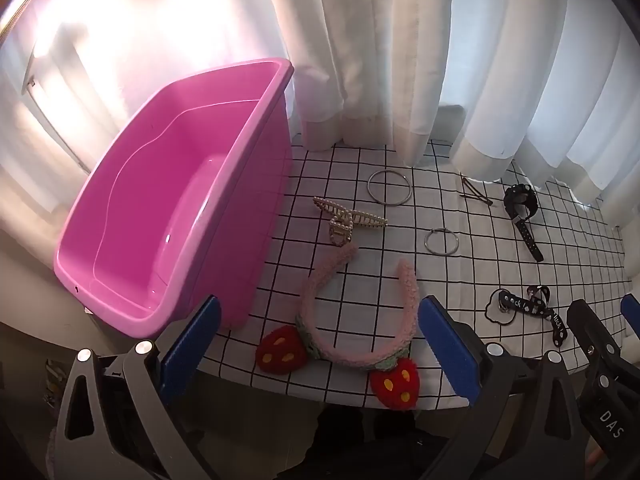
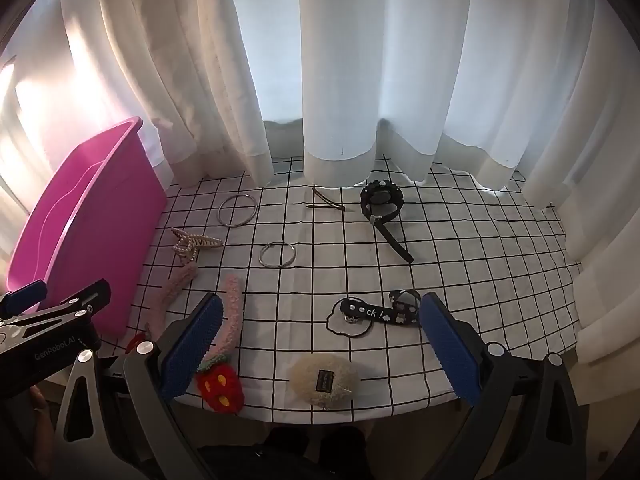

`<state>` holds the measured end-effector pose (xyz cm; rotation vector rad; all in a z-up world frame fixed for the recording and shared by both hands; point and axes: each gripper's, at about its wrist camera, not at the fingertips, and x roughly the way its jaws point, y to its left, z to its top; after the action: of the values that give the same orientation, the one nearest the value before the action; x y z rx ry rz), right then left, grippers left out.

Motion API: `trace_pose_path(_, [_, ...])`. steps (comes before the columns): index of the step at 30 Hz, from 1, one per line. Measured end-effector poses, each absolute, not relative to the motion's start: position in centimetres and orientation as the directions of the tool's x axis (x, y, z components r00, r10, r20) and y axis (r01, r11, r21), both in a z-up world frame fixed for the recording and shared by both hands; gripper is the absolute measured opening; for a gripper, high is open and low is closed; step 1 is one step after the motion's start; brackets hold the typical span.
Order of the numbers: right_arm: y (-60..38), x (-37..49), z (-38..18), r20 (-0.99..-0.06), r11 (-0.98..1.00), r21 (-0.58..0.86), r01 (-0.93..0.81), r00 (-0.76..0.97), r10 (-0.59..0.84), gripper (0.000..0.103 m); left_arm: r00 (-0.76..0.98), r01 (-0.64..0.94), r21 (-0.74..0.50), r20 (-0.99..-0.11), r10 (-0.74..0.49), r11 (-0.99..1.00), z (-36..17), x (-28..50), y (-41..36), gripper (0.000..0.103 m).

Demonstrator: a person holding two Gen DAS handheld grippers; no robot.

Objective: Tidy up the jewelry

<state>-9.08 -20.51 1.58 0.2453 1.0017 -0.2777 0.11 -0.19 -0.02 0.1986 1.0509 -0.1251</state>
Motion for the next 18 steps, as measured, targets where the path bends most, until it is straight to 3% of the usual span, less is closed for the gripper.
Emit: trace_pose_path(18, [-20.52,-8.99,1.28,-0.853,0.937,0.076,0.34,0.509,-0.115,0.094,0.49,0.196,0.103,-0.872,-0.007,0.975,-0.16,0.1,-0.2,0.097])
